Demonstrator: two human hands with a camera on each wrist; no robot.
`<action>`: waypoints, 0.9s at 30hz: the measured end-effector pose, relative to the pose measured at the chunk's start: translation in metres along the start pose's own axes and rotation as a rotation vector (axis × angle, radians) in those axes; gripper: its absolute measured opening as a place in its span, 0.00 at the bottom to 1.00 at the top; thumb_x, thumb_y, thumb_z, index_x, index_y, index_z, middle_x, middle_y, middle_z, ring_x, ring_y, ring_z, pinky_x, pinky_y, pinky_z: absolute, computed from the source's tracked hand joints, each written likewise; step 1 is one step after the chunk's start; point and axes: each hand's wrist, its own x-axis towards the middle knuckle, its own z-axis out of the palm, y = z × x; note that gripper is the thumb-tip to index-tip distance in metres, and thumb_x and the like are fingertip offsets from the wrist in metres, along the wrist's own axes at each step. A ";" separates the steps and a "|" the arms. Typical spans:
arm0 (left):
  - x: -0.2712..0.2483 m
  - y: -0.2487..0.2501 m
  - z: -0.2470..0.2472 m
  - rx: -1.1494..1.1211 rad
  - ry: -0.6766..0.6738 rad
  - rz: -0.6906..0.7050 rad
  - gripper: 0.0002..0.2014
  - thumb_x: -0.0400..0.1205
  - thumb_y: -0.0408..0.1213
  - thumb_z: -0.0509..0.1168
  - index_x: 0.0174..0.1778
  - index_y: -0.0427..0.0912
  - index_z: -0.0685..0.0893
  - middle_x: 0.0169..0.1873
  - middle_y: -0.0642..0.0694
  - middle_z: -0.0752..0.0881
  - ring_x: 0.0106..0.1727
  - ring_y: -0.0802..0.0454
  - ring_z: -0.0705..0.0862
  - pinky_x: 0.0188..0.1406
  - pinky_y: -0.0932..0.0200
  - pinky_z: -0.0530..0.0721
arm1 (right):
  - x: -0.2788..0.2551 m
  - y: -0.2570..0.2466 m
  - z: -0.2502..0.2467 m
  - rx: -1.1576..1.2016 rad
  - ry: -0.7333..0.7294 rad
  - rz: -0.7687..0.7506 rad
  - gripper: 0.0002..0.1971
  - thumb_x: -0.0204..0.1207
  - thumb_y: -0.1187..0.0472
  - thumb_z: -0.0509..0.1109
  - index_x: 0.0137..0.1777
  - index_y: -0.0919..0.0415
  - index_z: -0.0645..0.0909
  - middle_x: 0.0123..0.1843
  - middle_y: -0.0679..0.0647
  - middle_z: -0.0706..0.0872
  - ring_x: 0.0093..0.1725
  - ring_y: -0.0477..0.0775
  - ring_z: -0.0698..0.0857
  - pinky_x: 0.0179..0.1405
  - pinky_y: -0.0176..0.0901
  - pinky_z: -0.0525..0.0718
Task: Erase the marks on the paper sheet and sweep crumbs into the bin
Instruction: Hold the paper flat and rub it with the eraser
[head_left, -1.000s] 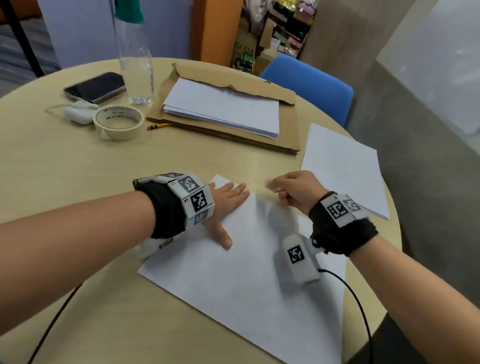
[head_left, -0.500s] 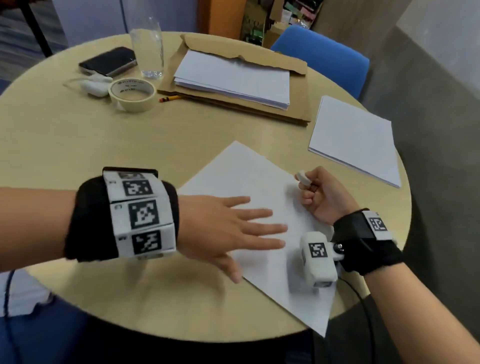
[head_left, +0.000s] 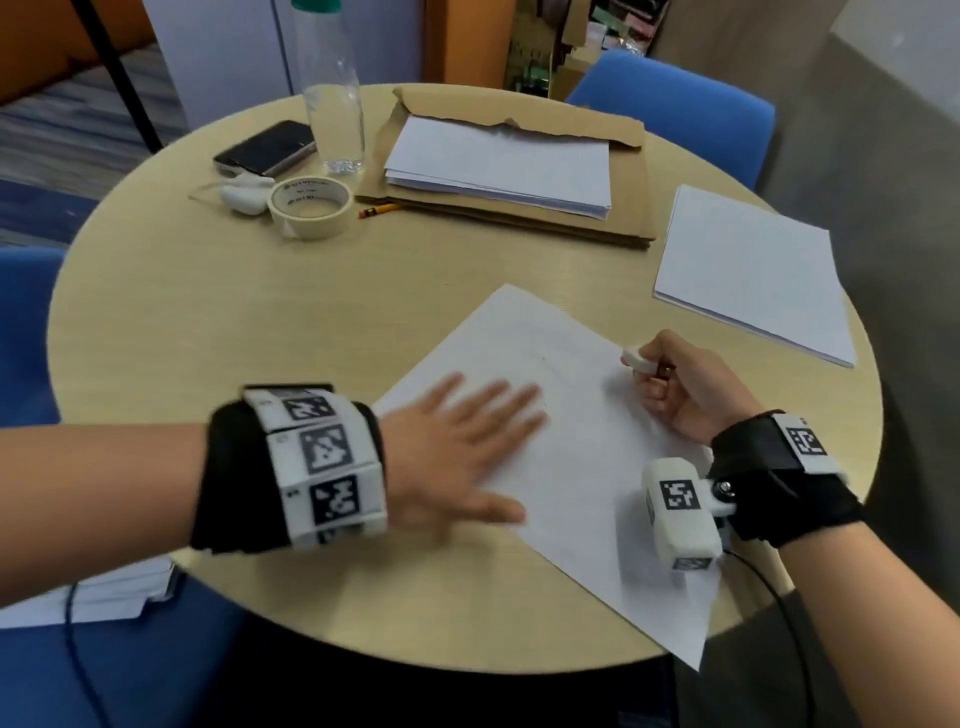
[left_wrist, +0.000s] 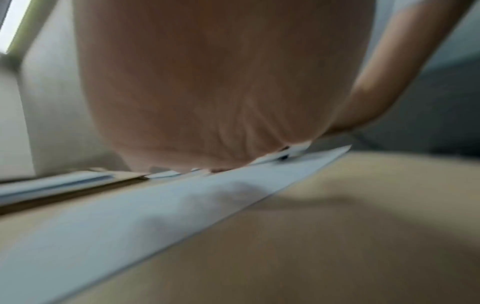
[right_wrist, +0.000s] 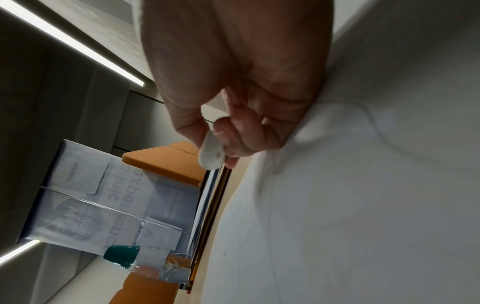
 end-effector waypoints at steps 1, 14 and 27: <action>0.004 0.017 0.000 -0.041 -0.026 0.098 0.41 0.73 0.73 0.28 0.75 0.53 0.22 0.69 0.56 0.19 0.74 0.61 0.25 0.74 0.52 0.26 | 0.000 0.000 0.000 0.008 -0.002 0.002 0.04 0.72 0.63 0.61 0.40 0.63 0.74 0.28 0.52 0.69 0.15 0.44 0.66 0.12 0.29 0.63; 0.040 -0.015 -0.033 -0.056 0.045 -0.182 0.39 0.81 0.65 0.37 0.82 0.45 0.33 0.81 0.49 0.29 0.83 0.51 0.33 0.79 0.42 0.31 | 0.000 0.002 -0.002 0.094 -0.012 0.002 0.02 0.74 0.64 0.59 0.42 0.62 0.72 0.20 0.48 0.70 0.14 0.44 0.64 0.12 0.30 0.62; 0.061 -0.045 -0.039 0.149 0.066 -0.480 0.51 0.75 0.75 0.38 0.81 0.38 0.32 0.81 0.42 0.32 0.83 0.48 0.33 0.79 0.39 0.31 | -0.008 -0.002 -0.001 0.110 -0.053 0.019 0.09 0.74 0.65 0.56 0.37 0.66 0.75 0.29 0.53 0.64 0.14 0.43 0.64 0.11 0.29 0.61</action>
